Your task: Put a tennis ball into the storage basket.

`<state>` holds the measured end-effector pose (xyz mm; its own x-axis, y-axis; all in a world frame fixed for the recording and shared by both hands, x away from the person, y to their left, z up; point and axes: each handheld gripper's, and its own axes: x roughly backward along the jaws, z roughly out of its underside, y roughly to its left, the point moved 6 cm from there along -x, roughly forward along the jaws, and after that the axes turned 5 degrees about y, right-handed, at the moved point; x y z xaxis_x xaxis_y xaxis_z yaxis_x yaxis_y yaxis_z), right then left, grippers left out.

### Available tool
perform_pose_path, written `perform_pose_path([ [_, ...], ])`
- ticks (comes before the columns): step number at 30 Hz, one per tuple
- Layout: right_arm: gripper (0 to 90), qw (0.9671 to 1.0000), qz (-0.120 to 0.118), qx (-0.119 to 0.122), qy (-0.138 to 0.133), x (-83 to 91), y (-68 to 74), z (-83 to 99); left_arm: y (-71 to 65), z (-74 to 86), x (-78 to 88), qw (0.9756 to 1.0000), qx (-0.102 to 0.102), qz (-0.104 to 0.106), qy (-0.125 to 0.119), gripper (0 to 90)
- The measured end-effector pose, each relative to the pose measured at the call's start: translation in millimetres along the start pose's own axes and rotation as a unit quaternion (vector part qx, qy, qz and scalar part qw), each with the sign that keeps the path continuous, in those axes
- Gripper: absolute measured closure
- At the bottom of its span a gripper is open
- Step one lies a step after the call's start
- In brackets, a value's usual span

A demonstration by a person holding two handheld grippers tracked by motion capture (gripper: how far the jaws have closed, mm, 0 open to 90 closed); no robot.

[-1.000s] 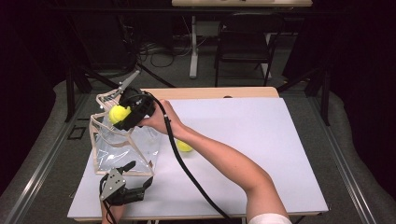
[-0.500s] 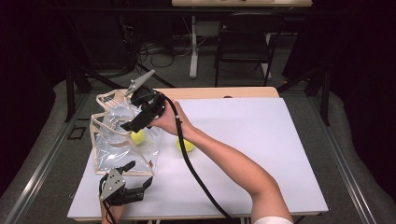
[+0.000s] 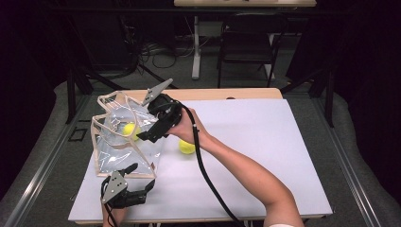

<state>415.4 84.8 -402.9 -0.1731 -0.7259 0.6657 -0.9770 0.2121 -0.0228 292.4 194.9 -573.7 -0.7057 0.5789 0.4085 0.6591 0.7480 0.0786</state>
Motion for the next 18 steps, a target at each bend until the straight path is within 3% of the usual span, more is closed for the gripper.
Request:
perform_pose_path([
  [10,0.0,1.0,0.006,0.003,-0.002,11.2,-1.3,21.8,0.0,0.0,-1.9,1.0,-0.003,0.001,0.004,16.0],
  [18,0.0,0.9996,0.02,-0.019,0.002,15.8,-11.2,43.5,-1.3,-0.3,-0.2,1.0,-0.007,-0.002,0.003,16.0],
])
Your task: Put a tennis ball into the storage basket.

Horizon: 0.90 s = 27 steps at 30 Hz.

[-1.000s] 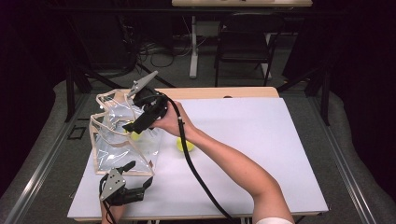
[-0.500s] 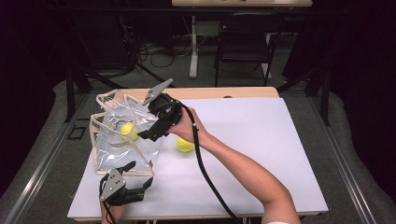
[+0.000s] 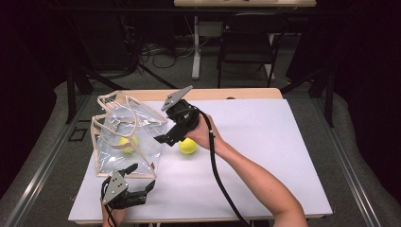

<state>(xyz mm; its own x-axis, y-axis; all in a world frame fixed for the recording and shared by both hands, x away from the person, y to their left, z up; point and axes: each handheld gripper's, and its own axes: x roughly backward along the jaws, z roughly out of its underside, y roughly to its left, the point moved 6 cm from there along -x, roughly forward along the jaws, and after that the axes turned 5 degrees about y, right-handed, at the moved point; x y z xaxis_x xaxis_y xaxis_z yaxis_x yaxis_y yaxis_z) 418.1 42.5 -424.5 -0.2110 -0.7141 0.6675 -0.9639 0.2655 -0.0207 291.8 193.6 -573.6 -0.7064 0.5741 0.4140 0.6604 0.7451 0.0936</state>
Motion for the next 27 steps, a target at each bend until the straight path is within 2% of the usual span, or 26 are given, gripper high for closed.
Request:
perform_pose_path([
  [5,0.0,0.9999,0.009,-0.001,0.012,-1.2,-6.1,11.1,-1.2,0.2,-0.4,1.0,-0.003,0.001,0.001,16.0],
  [8,0.0,0.9996,0.013,-0.016,0.021,-4.5,-17.1,22.8,-0.7,0.8,0.7,1.0,-0.003,0.0,0.002,16.0],
  [15,0.6,0.9985,0.022,-0.029,0.04,-7.6,-28.6,41.7,1.6,1.2,1.1,1.0,-0.002,-0.001,0.002,16.0],
  [21,0.5,0.998,0.024,-0.038,0.045,-8.2,-29.8,50.5,0.0,0.6,1.2,1.0,-0.004,-0.001,0.001,16.0],
  [27,0.5,0.998,0.028,-0.035,0.046,-4.6,-27.0,58.0,-0.3,0.4,0.5,1.0,-0.002,0.0,0.0,16.0],
])
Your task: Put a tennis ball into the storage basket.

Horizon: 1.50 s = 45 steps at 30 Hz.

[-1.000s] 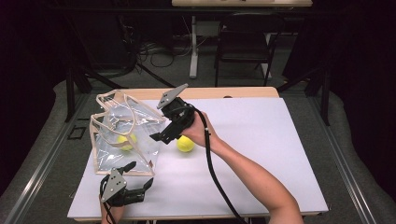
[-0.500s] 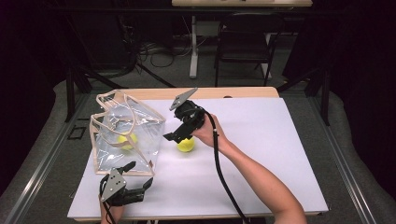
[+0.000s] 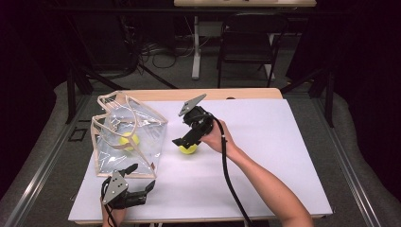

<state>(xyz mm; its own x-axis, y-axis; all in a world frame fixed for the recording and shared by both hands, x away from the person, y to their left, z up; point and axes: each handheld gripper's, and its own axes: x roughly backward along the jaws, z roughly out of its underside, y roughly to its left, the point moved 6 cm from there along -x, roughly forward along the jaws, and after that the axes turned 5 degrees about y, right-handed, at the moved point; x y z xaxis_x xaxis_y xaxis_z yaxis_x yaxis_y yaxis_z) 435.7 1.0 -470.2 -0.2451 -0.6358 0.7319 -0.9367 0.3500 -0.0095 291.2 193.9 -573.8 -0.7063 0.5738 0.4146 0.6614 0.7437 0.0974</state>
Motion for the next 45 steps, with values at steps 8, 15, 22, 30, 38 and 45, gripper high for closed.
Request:
perform_pose_path([
  [8,0.6,0.9999,0.004,-0.006,0.007,-3.0,-0.8,12.8,-0.9,-0.4,-0.3,1.0,0.001,-0.001,-0.001,16.0],
  [15,0.6,0.9998,0.009,-0.015,0.011,-8.5,-6.3,23.2,-1.3,-0.3,-0.9,1.0,0.0,0.0,0.0,16.0],
  [22,0.6,0.9996,0.013,-0.019,0.018,-13.3,-6.6,30.1,0.4,0.0,0.3,1.0,0.0,-0.001,0.0,16.0],
  [30,0.5,0.9991,0.027,-0.021,0.027,-20.1,-9.1,39.6,-1.4,-0.5,0.2,1.0,-0.002,-0.001,-0.001,16.0],
  [38,0.0,0.9981,0.038,-0.03,0.038,-23.5,-14.2,46.1,-2.7,-0.8,-0.3,1.0,-0.002,0.0,-0.002,16.0],
  [45,0.0,0.9967,0.044,-0.037,0.057,-29.4,-21.3,50.6,-0.3,-0.6,0.8,1.0,-0.001,-0.002,-0.003,16.0],
])
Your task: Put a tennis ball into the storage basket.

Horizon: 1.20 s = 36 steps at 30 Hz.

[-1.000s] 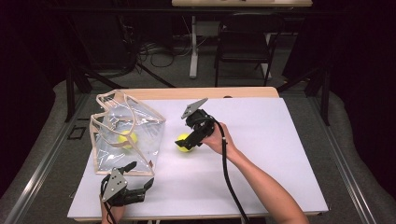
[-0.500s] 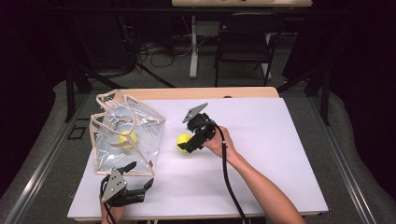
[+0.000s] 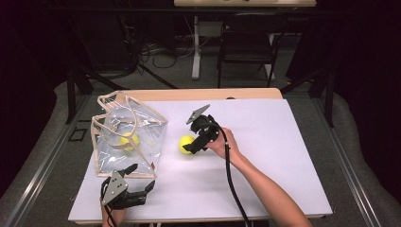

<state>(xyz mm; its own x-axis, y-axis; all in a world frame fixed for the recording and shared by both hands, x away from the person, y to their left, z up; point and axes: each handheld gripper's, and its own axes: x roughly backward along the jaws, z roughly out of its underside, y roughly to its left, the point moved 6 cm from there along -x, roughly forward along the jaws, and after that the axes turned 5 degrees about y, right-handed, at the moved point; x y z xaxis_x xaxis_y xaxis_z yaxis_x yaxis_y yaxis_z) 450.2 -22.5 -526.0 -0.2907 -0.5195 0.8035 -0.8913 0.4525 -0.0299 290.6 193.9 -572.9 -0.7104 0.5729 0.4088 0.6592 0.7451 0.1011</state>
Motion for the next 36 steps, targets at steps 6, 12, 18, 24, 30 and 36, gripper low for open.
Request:
perform_pose_path([
  [6,0.0,0.9999,-0.002,0.0,0.01,-4.5,-2.0,0.2,-1.5,-0.3,-0.6,1.0,0.0,0.0,0.0,16.0],
  [12,0.0,0.9998,-0.004,0.003,0.02,-6.7,-2.4,-0.8,-1.1,-0.1,-0.7,1.0,0.001,0.003,0.0,16.0],
  [18,0.0,0.9995,-0.007,0.01,0.029,-9.7,-1.0,-3.2,-1.7,-0.6,-1.6,1.0,-0.002,0.003,0.0,16.0],
  [24,0.0,0.999,-0.01,0.015,0.042,-14.0,0.8,-3.6,-1.9,-0.2,-3.2,1.0,0.002,0.004,0.001,16.0],
  [30,0.0,0.9986,-0.032,0.0,0.043,-22.2,-0.9,-2.4,-1.7,0.0,-2.3,1.0,-0.001,0.006,0.002,16.0],
  [36,0.0,0.9978,-0.032,0.001,0.058,-30.6,-3.1,-0.7,-1.3,0.1,-3.6,1.0,-0.002,0.007,0.004,16.0],
])
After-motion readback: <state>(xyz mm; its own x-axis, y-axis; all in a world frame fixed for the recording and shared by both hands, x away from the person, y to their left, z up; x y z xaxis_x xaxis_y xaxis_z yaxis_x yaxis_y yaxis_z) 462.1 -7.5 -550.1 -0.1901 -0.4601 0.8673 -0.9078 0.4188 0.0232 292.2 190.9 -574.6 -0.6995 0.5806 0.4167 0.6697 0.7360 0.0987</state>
